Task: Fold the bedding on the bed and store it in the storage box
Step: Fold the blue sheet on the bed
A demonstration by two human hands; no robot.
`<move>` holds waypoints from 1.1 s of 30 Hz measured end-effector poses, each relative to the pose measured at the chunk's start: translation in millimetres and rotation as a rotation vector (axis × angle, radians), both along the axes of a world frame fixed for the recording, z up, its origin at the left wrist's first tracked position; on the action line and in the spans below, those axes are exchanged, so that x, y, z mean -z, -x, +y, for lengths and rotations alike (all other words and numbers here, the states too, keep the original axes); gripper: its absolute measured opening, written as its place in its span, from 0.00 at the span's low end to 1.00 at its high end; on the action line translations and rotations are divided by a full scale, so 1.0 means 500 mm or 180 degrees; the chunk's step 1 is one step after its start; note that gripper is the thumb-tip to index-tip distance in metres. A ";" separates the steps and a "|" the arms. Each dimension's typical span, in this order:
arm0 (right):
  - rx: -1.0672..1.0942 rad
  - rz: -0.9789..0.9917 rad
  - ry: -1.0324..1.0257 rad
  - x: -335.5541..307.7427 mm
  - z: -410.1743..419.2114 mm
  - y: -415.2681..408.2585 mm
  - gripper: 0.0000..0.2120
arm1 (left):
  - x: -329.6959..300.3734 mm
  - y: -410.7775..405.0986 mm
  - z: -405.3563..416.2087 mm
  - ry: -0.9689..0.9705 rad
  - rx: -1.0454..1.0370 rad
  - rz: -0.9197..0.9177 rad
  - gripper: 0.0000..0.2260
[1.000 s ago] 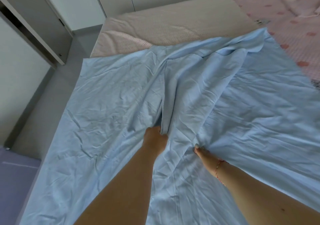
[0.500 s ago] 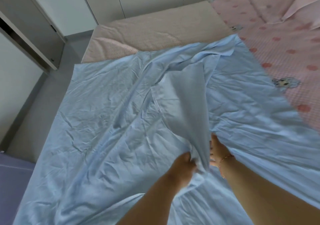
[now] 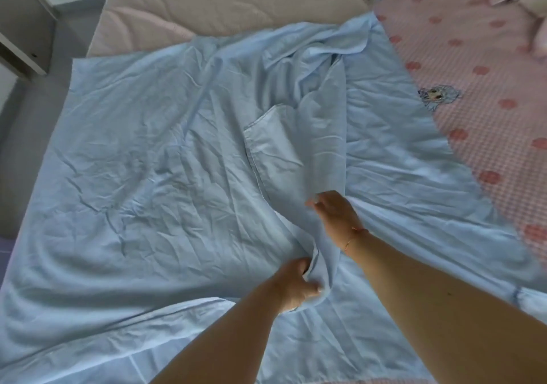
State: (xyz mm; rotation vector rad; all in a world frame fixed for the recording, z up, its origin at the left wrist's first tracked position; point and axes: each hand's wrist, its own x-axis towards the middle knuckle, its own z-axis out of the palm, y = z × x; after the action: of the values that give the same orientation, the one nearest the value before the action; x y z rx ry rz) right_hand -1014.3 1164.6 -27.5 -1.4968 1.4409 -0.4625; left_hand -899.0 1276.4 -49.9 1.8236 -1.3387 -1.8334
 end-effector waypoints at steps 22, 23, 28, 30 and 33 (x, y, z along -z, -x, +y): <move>-0.2994 0.2654 -0.0528 -0.095 0.077 0.083 0.37 | -0.048 0.049 0.115 -0.0214 -0.0343 0.0281 0.03; -0.2904 0.2732 -0.0801 -0.096 0.085 0.105 0.38 | -0.043 0.054 0.123 -0.0214 -0.0226 0.0216 0.04; -0.3144 0.3103 -0.0653 -0.087 0.116 0.142 0.36 | -0.015 0.069 0.140 -0.0052 0.0598 -0.0519 0.05; -0.3149 0.3241 -0.0317 -0.088 0.104 0.145 0.33 | -0.001 0.071 0.138 -0.0035 0.0772 -0.0762 0.08; -0.2719 0.3381 -0.1114 -0.101 0.097 0.153 0.35 | 0.014 0.078 0.133 -0.0039 0.0966 -0.0830 0.02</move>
State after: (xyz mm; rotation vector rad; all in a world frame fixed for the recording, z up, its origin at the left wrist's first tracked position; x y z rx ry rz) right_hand -1091.0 1213.2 22.7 -1.9453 1.2967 1.1986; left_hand -938.0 1342.8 -56.9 2.0138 -1.7868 -1.7873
